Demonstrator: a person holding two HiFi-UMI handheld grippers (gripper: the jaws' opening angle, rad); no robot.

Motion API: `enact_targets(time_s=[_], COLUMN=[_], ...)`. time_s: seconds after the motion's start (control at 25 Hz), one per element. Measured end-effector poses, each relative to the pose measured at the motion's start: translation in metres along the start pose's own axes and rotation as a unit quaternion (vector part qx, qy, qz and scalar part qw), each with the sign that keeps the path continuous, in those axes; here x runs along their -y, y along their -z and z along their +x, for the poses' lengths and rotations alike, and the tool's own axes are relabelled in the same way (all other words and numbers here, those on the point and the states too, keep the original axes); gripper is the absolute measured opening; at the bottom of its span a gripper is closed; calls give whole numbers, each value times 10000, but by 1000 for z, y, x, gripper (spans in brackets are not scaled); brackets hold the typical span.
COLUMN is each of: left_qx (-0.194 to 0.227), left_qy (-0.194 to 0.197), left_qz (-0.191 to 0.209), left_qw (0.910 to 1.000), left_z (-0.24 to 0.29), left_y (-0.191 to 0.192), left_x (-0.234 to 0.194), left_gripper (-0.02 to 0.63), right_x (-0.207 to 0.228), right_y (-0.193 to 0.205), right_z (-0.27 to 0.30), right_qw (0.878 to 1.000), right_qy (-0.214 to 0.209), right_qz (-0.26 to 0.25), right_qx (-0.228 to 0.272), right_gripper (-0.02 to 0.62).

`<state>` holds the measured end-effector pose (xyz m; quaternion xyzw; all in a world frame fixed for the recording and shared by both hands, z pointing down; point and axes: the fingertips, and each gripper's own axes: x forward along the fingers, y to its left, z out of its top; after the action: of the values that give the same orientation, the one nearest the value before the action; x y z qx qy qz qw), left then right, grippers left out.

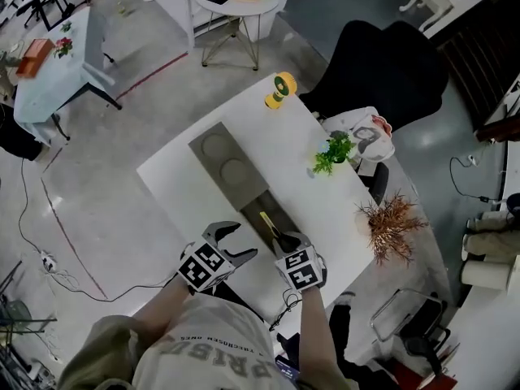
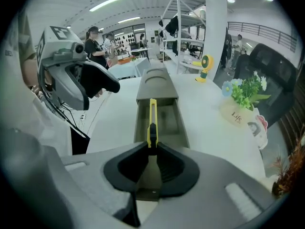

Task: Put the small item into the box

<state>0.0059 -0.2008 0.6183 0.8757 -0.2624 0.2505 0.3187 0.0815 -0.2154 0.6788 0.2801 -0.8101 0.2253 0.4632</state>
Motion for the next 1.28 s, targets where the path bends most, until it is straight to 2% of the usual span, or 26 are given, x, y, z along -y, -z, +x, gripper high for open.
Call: enact_targets(time_s=[0.36, 1.08, 1.28], left_qx=[-167, -188, -150], left_qy=[-159, -137, -47], left_qz=[1, -87, -194], left_qw=[9997, 9997, 9997], left_z=[-6, -8, -9], left_y=[9, 10, 11], left_x=[-7, -14, -15], left_gripper=[298, 298, 298], right_x=[12, 19, 14], right_y=[21, 35, 39], right_z=[24, 53, 49], right_qw=[9971, 9888, 9830], right_qy=[-67, -201, -300], right_qz=[-4, 8, 241], right_qx=[-757, -1479, -1796], right_gripper=[57, 57, 57])
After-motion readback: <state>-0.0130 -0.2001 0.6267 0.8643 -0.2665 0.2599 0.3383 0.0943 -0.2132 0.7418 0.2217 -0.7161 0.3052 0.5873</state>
